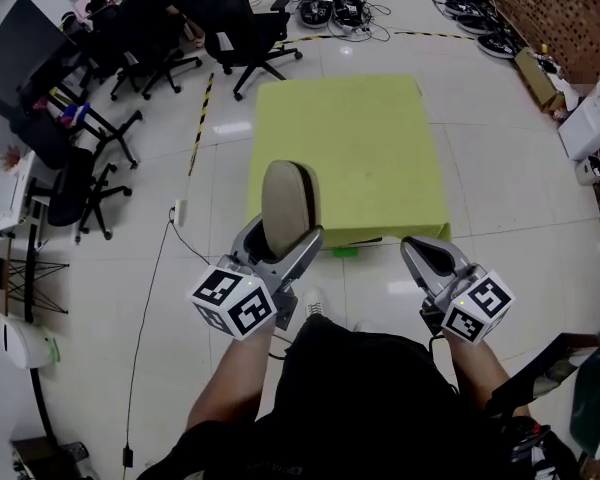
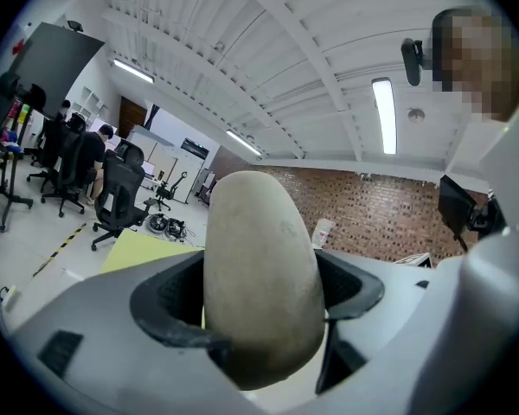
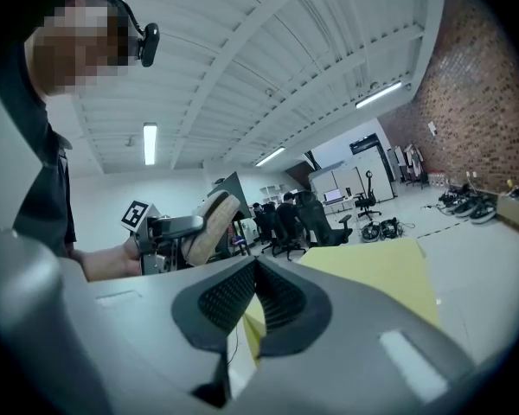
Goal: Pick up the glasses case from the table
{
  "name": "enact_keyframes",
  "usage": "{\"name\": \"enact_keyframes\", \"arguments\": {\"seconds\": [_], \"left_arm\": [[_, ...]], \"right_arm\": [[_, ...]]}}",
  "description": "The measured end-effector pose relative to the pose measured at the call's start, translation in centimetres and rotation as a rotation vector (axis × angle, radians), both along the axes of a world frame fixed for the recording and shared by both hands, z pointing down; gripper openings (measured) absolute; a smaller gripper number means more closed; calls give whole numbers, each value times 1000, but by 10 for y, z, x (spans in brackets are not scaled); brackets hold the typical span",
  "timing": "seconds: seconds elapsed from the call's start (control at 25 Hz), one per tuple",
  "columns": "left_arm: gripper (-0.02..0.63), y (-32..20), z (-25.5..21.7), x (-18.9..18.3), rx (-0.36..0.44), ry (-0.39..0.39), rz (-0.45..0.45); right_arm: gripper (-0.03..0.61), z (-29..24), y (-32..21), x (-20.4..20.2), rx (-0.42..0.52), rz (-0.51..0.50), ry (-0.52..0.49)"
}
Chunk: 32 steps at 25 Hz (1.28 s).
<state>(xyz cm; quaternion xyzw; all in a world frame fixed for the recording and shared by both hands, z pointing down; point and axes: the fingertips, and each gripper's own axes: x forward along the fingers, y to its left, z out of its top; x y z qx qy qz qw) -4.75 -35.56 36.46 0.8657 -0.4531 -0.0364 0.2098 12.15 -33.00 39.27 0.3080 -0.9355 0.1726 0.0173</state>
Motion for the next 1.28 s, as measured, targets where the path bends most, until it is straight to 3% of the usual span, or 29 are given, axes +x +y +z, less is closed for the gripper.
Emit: {"name": "enact_keyframes", "arguments": {"seconds": [0.32, 0.56, 0.76, 1.28], "left_arm": [[382, 36, 2, 30, -12, -26, -24], [382, 51, -4, 24, -10, -55, -44], [382, 54, -8, 27, 3, -64, -29], [382, 45, -26, -3, 49, -68, 50]], "right_arm": [[2, 10, 22, 23, -16, -31, -51], [0, 2, 29, 30, -9, -24, -92], [0, -7, 32, 33, 29, -12, -68], [0, -43, 26, -8, 112, 57, -16]]}}
